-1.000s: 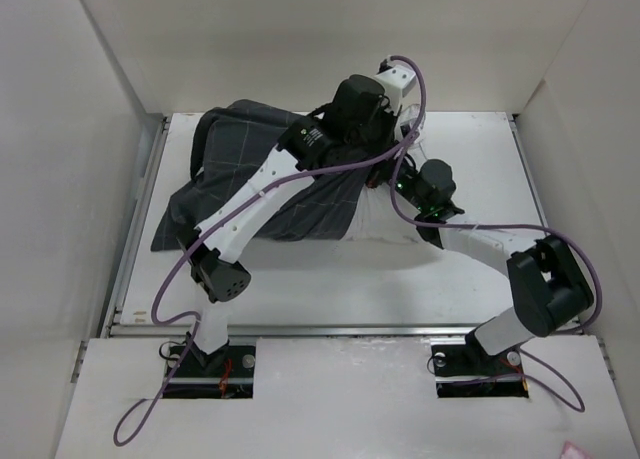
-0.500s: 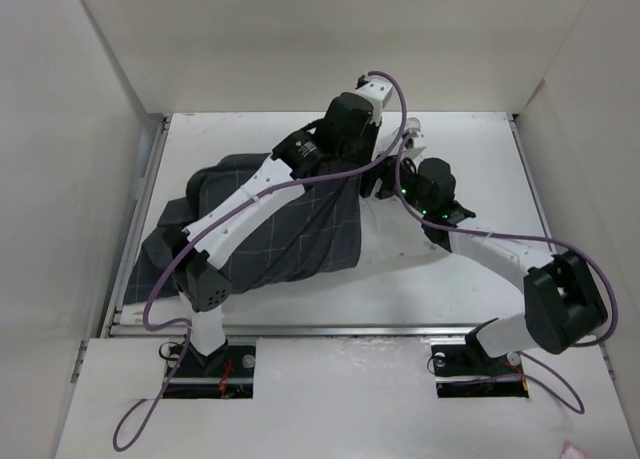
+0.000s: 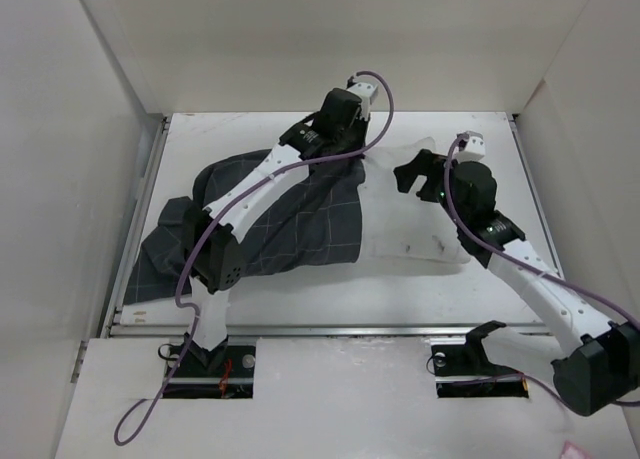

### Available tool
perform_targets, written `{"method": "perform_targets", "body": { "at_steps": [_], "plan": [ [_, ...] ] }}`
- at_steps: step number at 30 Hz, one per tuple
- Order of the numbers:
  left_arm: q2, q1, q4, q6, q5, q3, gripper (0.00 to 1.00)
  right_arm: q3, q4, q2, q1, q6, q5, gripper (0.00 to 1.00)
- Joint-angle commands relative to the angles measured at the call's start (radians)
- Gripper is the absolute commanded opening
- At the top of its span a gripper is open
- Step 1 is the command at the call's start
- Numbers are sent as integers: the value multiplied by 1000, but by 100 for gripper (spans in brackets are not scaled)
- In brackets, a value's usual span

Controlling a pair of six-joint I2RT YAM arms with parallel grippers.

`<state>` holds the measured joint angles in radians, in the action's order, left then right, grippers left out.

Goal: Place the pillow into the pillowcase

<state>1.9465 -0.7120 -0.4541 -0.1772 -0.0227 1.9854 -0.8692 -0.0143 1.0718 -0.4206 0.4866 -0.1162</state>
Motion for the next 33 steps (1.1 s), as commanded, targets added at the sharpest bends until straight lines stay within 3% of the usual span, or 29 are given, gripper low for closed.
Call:
{"method": "perform_targets", "body": {
  "at_steps": [1,2,3,4,5,6,8,12,17,23,30,31,32,33],
  "plan": [
    [-27,-1,61,1,73,27,5,-30,148,16,28,-20,-105,100],
    [-27,-1,49,1,89,27,17,-43,189,26,42,-20,-93,100],
    [-27,-1,49,10,89,27,37,-53,203,39,42,-20,-79,100],
    [-38,-1,37,10,89,27,72,-53,212,59,42,-48,-57,100],
    [-53,-1,25,10,77,15,90,-63,232,68,42,-62,-44,100],
    [-66,-1,25,10,67,6,100,-63,241,77,42,-62,-25,100],
    [-119,-13,2,10,46,-37,100,-63,257,97,42,-74,-25,100],
    [-242,-94,-27,1,-154,-155,100,-53,267,97,42,-74,-94,100],
    [-334,-170,-104,-103,-259,-247,100,-33,241,97,51,-52,-123,100],
    [-331,-224,-139,-221,-318,-356,89,-53,180,171,60,-109,47,100],
    [-190,-224,-169,-258,-390,-347,51,-77,146,257,60,-137,124,100],
    [-173,-224,-169,-258,-390,-347,44,-88,146,272,60,-137,133,94],
    [-155,-224,-169,-258,-390,-321,36,-88,136,284,60,-123,150,88],
    [-115,-224,-196,-258,-420,-303,15,-88,123,284,60,-114,161,80]
  ]
}}
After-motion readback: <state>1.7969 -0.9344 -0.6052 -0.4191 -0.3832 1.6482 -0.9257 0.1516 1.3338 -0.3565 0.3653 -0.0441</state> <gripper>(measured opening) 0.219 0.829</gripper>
